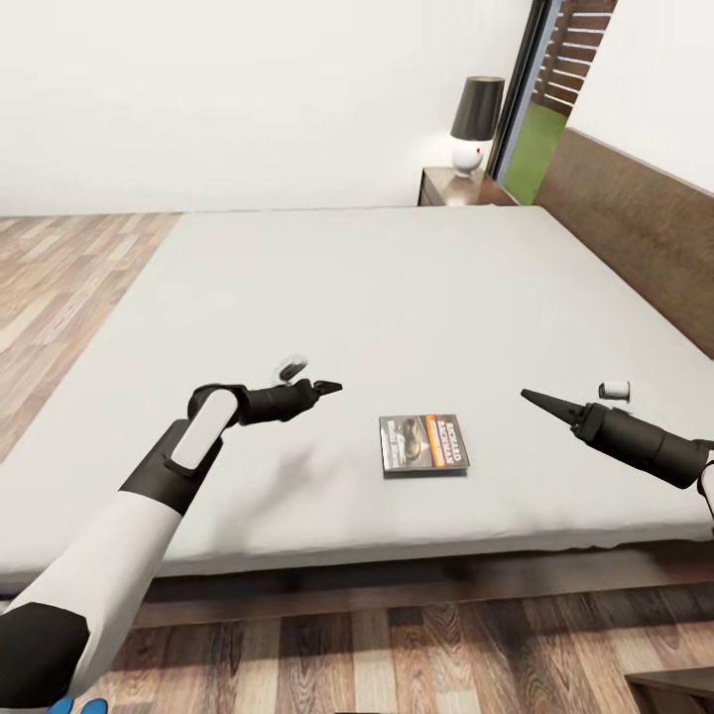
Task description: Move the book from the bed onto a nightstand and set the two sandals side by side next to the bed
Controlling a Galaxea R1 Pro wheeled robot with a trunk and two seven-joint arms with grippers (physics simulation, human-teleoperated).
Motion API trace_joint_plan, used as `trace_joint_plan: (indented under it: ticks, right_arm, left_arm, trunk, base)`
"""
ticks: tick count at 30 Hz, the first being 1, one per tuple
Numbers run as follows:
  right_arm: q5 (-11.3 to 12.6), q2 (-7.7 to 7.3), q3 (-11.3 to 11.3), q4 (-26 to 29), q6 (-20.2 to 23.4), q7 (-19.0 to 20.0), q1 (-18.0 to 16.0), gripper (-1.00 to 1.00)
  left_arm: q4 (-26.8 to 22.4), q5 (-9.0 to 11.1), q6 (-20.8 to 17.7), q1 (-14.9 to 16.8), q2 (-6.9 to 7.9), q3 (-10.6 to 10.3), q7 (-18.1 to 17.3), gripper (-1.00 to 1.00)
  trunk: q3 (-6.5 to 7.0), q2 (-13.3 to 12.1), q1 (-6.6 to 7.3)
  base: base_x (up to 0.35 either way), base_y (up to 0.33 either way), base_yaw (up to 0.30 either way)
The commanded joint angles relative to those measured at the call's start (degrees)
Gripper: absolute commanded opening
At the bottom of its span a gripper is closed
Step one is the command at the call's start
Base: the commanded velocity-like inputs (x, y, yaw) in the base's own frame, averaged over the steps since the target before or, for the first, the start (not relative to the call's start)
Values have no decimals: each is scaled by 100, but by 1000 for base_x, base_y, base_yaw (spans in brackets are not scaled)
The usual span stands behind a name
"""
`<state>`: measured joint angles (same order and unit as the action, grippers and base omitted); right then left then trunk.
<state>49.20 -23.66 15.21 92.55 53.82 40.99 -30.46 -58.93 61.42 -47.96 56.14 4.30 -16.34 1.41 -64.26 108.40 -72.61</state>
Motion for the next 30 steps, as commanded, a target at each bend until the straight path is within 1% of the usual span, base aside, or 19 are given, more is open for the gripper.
trace_joint_plan:
  ticks: [1, 2, 3, 6, 7, 9, 12, 13, 14, 17, 23, 30]
  right_arm:
    - [-7, 0, 6, 0, 27, 19, -4, 100]
    - [-7, 1, 7, 0, 25, 18, -4, 100]
    - [-7, 1, 7, 0, 24, 17, -4, 100]
    - [-7, 1, 8, 0, 24, 16, -4, 100]
    - [-7, 1, 10, 0, 21, 12, -4, 100]
    - [-7, 0, 14, 0, 21, 9, -4, 100]
    - [-7, 1, 16, 0, 23, 7, -4, 100]
    - [-7, 1, 12, 0, 22, 6, -4, 100]
    - [-7, 1, 11, 0, 23, 6, -4, 100]
    - [-7, 1, 9, 0, 21, 6, -4, 100]
    - [-7, 1, 9, 0, 19, 6, -4, 100]
    - [-7, 2, 9, 0, 19, 6, -4, 100]
  left_arm:
    - [66, 27, 29, 9, 11, -12, 12, 100]
    - [145, 27, 80, 15, 16, -15, 2, 100]
    - [337, 24, 203, 28, 21, -24, -42, 100]
    - [712, 23, 375, 57, 17, -42, -144, 100]
    - [961, 23, 471, 95, 6, -60, -223, 100]
    - [1227, 21, 601, 140, -5, -78, -359, 100]
    - [1433, 7, 704, 167, -12, -89, -469, 100]
    - [1534, -117, 749, 179, -25, -90, -517, 100]
    - [1559, -204, 757, 185, -33, -86, -532, 100]
    - [1591, -301, 767, 188, -44, -82, -551, 100]
    - [1607, -351, 774, 187, -45, -88, -566, 100]
    - [1612, -366, 773, 179, -29, -52, -648, 100]
  trunk:
    - [2, 2, 1]
    - [6, 2, 1]
    - [9, 2, 1]
    - [14, 2, 1]
    - [15, 2, 1]
    - [16, 2, 1]
    - [17, 2, 1]
    - [17, 2, 1]
    - [17, 2, 1]
    - [17, 2, 1]
    - [17, 2, 1]
    - [17, 2, 1]
  base:
    - [0, 0, 30]
    - [0, 0, 24]
    - [0, 0, 15]
    - [0, 0, 10]
    - [0, 0, 5]
    - [0, 0, 3]
    - [0, 0, 1]
    - [0, 0, 0]
    - [0, 0, 0]
    - [0, 0, -27]
    - [0, 0, -166]
    - [0, 0, -248]
